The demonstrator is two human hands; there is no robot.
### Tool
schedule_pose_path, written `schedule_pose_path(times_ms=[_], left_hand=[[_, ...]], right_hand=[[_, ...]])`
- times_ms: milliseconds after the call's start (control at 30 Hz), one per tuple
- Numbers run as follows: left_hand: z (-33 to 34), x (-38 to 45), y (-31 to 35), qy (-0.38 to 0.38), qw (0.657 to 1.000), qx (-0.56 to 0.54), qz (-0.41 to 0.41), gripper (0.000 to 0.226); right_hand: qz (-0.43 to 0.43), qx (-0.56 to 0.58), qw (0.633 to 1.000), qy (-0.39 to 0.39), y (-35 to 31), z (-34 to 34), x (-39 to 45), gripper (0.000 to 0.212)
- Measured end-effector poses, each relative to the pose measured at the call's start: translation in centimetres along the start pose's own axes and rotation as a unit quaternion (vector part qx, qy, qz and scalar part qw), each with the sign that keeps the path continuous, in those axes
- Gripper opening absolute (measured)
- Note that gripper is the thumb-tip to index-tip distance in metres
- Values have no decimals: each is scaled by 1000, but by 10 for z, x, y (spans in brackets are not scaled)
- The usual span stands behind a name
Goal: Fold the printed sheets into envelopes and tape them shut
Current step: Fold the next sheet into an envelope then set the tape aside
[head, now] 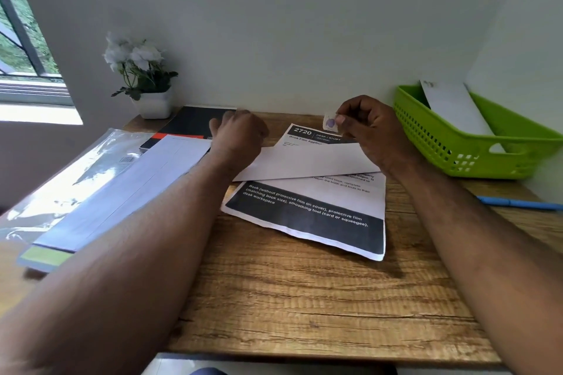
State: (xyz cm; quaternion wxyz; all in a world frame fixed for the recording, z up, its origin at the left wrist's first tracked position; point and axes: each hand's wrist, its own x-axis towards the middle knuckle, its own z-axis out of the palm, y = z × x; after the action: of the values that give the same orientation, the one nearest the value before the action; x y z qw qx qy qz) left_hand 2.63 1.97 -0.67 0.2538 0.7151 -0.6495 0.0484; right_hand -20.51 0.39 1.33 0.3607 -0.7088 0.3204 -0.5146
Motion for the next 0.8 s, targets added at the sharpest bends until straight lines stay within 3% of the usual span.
schedule_pose_path(times_ms=[100,200,300,367,400,500,600,800], left_hand=[[-1,-5,8,-4,996,88,6,39],[3,-13,34,11,990,83,113,39],[14,-23,59,-135,969,54,200,45],[19,-27,64,-227,952,48,201,46],[19,-28,64,-237,952,26,192,44],[15,-26,64,-171,968,-32,181,41],[19,-25,65,-117,968,-20,221,34],[30,-25,73,-125,957,-86,248,55]], right_hand=[[17,-22,1000,11,1,-10,2,7],[40,-86,995,9,9,-25,6,3],[67,-133,989,10,16,-42,9,6],[87,-146,985,13,21,-50,9,7],[101,-152,983,10,24,-52,8,10],[140,-170,975,-9,34,-54,5,11],[160,-167,973,-16,37,-52,4,1],[181,-135,974,-9,39,-48,3,8]])
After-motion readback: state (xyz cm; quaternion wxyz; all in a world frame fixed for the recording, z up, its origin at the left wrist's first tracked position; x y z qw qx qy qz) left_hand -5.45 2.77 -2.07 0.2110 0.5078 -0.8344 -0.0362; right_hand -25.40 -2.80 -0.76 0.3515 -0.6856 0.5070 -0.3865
